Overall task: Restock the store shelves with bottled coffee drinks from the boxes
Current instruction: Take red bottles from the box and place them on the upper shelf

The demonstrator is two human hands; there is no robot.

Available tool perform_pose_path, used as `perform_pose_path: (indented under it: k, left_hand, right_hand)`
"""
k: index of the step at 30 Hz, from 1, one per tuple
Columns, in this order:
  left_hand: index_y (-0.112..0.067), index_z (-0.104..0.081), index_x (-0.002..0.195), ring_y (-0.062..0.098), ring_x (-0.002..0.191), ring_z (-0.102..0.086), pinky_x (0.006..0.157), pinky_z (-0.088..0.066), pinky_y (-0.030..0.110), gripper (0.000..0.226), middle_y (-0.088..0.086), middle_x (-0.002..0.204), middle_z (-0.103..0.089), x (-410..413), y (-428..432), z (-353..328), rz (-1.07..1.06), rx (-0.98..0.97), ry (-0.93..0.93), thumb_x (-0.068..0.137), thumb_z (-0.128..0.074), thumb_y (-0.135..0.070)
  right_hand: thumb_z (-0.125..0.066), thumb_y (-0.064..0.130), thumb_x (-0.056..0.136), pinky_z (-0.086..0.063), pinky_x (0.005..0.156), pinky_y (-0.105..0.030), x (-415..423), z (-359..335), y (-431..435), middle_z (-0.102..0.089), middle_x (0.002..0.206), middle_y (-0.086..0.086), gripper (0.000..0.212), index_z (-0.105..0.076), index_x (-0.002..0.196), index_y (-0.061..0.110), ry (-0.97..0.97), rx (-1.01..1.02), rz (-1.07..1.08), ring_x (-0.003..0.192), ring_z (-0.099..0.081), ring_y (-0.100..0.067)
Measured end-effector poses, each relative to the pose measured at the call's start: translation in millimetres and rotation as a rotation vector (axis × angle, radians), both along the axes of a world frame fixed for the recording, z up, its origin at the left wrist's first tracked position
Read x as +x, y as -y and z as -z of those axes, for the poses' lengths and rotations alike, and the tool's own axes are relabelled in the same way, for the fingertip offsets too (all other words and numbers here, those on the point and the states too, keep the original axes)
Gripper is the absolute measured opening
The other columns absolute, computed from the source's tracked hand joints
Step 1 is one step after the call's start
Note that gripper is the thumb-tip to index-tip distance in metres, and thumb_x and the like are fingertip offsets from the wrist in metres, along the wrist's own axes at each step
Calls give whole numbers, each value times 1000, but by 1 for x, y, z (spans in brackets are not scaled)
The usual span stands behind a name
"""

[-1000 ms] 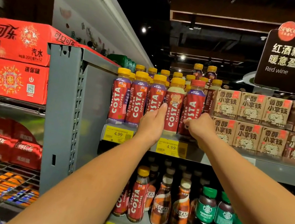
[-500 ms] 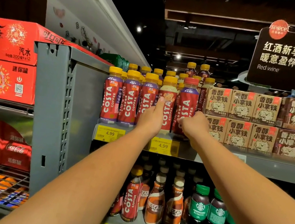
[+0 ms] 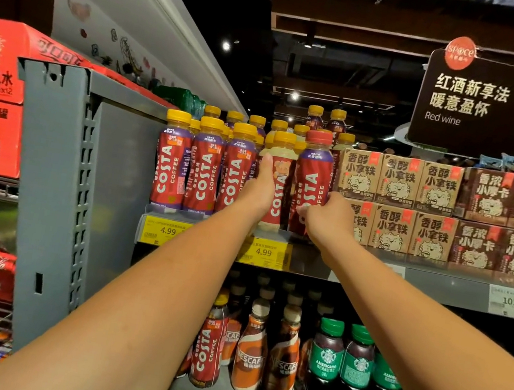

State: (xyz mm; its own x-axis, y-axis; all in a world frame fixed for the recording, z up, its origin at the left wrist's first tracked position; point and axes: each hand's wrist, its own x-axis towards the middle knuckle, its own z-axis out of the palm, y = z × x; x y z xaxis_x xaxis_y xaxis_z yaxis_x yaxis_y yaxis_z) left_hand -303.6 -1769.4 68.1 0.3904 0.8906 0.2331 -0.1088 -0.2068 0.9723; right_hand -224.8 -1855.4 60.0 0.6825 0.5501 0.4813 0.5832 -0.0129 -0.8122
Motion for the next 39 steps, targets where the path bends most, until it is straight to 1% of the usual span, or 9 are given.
perform_pose_path:
  k: [2, 5, 9, 15, 19, 28, 32, 36, 39]
  left_hand:
    - [-18, -47, 138, 32, 120, -55, 103, -41, 52, 122, 11, 133, -56, 4, -2, -1, 14, -32, 5, 47, -17, -94]
    - [-18, -46, 139, 32, 121, -53, 104, -40, 52, 99, 12, 135, -54, -2, 11, -8, 47, -53, 11, 72, -17, -86]
    - [-11, -44, 139, 29, 126, -49, 101, -40, 43, 85, 11, 137, -52, -4, 13, -10, 104, -27, -27, 89, -12, -72]
    - [-9, -34, 145, 30, 134, -40, 93, -40, 43, 82, 13, 148, -39, 0, 16, -11, 210, -69, -31, 93, -11, -68]
    - [-8, -25, 149, 30, 143, -25, 114, -23, 54, 90, 13, 155, -26, -6, 18, -10, 246, -75, -31, 89, -10, -73]
    - [-8, -37, 144, 29, 138, -35, 115, -26, 47, 80, 14, 150, -37, -43, 19, -9, 187, 42, -62, 93, -12, -66]
    - [-11, -46, 138, 28, 132, -43, 113, -29, 48, 80, 11, 144, -46, -59, 4, -7, 100, 63, -65, 92, -14, -69]
    - [-14, -47, 138, 29, 131, -44, 112, -30, 50, 86, 10, 143, -48, -70, -4, -3, 46, 53, -67, 86, -16, -76]
    - [-15, -49, 136, 29, 132, -43, 112, -30, 50, 85, 10, 143, -47, -78, -4, -2, 45, 49, -54, 86, -18, -76]
  right_hand:
    - [-68, 18, 84, -51, 90, -47, 1, 1, 2, -63, 115, -12, 40, -53, 120, 6, 16, 2, 3, 103, -60, -30]
    - [-68, 18, 85, -50, 92, -46, 2, 2, 3, -62, 116, -11, 41, -53, 121, 7, 24, 4, -9, 105, -59, -30]
    - [-70, 19, 82, -51, 90, -48, 3, 5, 3, -64, 112, -11, 40, -56, 118, 10, 7, 33, -9, 101, -61, -30]
    - [-69, 19, 82, -52, 88, -45, 2, 2, 10, -65, 109, -10, 38, -59, 117, 10, 22, 25, -26, 98, -62, -29]
    - [-68, 15, 84, -53, 85, -43, 0, 1, 13, -63, 107, -9, 35, -57, 117, 9, 10, 32, -37, 96, -61, -28]
    - [-67, 11, 85, -51, 76, -35, -14, -3, 16, -62, 108, -9, 38, -55, 121, 10, 13, 60, -57, 91, -58, -24]
    - [-66, 13, 87, -43, 60, -26, -23, -11, 15, -60, 104, -5, 38, -53, 122, 10, 35, 89, -84, 89, -56, -21]
    - [-66, 19, 87, -52, 78, -37, -37, -16, 4, -65, 105, -6, 25, -56, 110, 15, -5, 117, -102, 89, -59, -21]
    - [-65, 16, 88, -52, 79, -37, -47, -12, -7, -64, 108, -7, 36, -52, 122, 12, -30, 115, -144, 91, -60, -22]
